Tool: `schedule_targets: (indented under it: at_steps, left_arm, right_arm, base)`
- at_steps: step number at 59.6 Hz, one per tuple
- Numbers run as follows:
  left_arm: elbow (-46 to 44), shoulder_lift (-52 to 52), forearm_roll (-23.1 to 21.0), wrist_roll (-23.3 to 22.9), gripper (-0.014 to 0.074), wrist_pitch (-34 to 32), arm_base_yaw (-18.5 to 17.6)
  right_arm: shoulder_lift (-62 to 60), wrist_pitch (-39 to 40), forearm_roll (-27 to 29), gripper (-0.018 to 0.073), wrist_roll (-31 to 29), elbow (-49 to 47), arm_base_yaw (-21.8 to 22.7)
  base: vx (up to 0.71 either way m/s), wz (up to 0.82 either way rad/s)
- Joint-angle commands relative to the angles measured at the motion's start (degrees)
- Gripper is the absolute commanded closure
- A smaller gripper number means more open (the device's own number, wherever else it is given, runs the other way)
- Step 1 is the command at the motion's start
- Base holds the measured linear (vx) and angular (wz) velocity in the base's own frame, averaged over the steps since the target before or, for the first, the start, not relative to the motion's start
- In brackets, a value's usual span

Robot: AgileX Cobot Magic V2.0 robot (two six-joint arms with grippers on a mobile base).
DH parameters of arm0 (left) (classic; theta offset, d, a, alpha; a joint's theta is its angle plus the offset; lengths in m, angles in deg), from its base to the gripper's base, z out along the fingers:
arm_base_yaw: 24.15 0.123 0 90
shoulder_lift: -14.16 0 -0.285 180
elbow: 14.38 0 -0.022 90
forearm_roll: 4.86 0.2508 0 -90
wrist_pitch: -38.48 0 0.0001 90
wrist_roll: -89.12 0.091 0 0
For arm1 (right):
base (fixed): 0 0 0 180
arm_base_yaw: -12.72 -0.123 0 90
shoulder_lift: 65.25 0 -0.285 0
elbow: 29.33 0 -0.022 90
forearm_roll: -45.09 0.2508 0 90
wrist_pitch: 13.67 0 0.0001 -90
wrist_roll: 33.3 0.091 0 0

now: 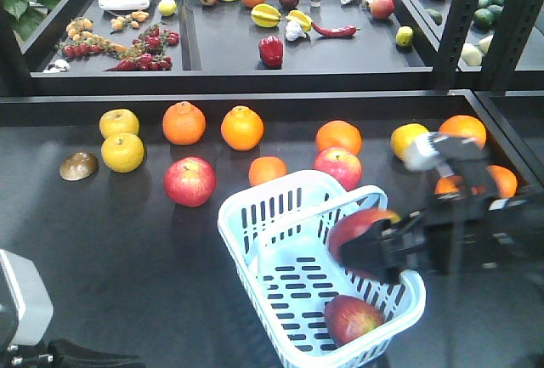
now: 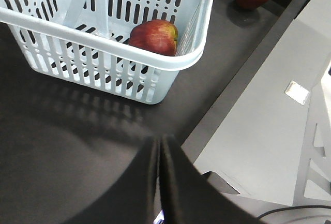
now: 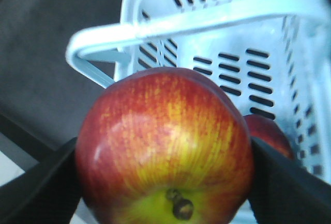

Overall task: Pick three apples into basket with both arms
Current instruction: 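Carry the second apple into the basket and open the right gripper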

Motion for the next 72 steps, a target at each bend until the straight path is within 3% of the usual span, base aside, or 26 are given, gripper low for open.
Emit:
schedule_targets:
  at_steps: [1, 21, 30, 41, 51, 57, 63, 69, 72]
  left_arm:
    - [-1.3, 0.2, -2.1, -0.3, 0.0602, -2.1, -0.2]
    - [-1.3, 0.2, -2.1, -0.3, 0.0602, -0.5, -0.2]
    - [-1.3, 0.2, -2.1, -0.3, 0.0602, -0.4, -0.2]
    - [-1.3, 0.2, -2.1, -0.3, 0.0602, -0.4, -0.2]
    - [-1.3, 0.2, -2.1, -0.3, 0.0602, -0.4, -0.2]
    - [-1.3, 0.2, -2.1, -0.3, 0.0602, -0.4, -0.2]
    - [-1.3, 0.2, -2.1, -0.3, 0.0602, -0.3, -0.2]
    - [-1.3, 0.2, -2.1, -0.4, 0.0602, -0.1, -0.2]
    - [-1.3, 0.2, -2.1, -0.4, 0.0602, -0.1, -0.2]
  right_arm:
    - [3.0, 6.2, 2.7, 0.0425, -1.3, -1.5, -3.1]
    - [5.7, 13.8, 1.1, -0.0006, -3.5, -1.5, -4.7]
    - [5.7, 14.6, 0.7, -0.0078, -3.4, -1.5, -4.7]
    - [5.6, 13.1, 0.4, -0.0071, -3.5, -1.5, -4.7]
    - [3.3, 8.9, -1.0, 0.0012, -3.0, -1.6, -4.7]
    - [-0.2, 6.0, -5.7, 0.0154, 0.6, -1.7, -4.7]
    - [-4.9, 3.5, -14.5, 0.0351, 6.9, -1.7, -4.7]
    - [-8.4, 0.8, -27.7, 0.0573, 15.8, -1.7, -4.5]
    - [-9.6, -1.6, -35.9, 0.0573, 23.5, -1.7, -3.9]
  base:
    - [0.00, 0.00]
    - [0.00, 0.00]
    - [0.00, 0.00]
    - [0.00, 0.00]
    - [0.00, 0.00]
    - [0.00, 0.00]
    - [0.00, 0.00]
    - [0.00, 0.00]
    - [0.00, 0.00]
